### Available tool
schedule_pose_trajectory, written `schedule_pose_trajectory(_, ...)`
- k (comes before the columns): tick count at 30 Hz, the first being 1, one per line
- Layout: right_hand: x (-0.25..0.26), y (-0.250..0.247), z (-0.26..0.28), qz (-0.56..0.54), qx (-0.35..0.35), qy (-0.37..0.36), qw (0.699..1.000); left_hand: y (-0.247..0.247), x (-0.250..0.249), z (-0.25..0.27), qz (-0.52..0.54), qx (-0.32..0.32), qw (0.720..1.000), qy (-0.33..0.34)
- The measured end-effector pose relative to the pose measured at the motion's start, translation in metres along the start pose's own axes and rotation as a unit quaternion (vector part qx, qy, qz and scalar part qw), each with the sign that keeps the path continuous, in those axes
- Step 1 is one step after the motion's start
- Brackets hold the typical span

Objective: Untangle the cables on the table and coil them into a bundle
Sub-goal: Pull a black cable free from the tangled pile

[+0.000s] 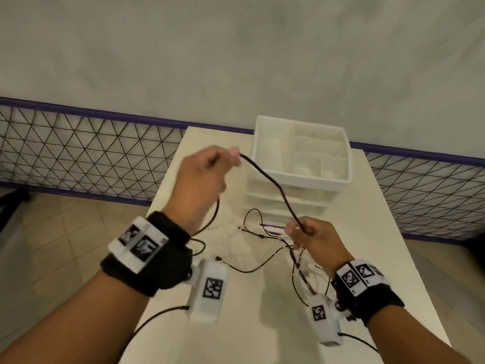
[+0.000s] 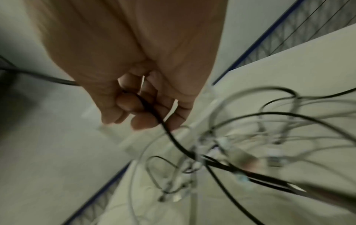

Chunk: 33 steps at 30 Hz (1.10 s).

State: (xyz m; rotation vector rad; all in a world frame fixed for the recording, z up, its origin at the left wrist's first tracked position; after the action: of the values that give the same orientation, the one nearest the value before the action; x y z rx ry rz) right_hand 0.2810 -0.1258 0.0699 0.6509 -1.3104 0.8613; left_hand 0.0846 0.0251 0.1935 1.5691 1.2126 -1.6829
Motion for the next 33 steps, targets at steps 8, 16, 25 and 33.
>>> schedule_pose_trajectory(8, 0.027, -0.04, -0.002, 0.208, -0.106, -0.057, 0.971, -0.019, 0.056, 0.0, 0.017, 0.048, 0.994, -0.093)
schedule_pose_trajectory(16, 0.135, 0.002, 0.022, -0.16, 0.112, -0.098, 0.976, 0.014, 0.113, 0.032, -0.167, 0.259, 0.936, -0.172)
schedule_pose_trajectory(25, 0.127, 0.045, 0.037, 0.04, 0.186, -0.128, 0.973, 0.061, 0.028, -0.002, 0.068, 0.264, 0.931, -0.24)
schedule_pose_trajectory(33, 0.125, -0.01, 0.046, -0.003, 0.086, -0.189, 0.978, 0.009, 0.037, -0.032, 0.184, 0.059, 0.917, -0.348)
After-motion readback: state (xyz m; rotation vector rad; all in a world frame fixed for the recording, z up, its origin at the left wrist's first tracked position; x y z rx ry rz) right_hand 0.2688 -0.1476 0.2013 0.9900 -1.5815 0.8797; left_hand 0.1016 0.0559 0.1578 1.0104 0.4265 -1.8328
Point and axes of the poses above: each hand's wrist, its own z-axis away from the middle knuckle, its own y-axis out of the palm, x = y × z, the point moved 3 cm from there along -z, towards the middle knuckle, and after that the axes turned 15 degrees about -z, right-handed, at the moved point
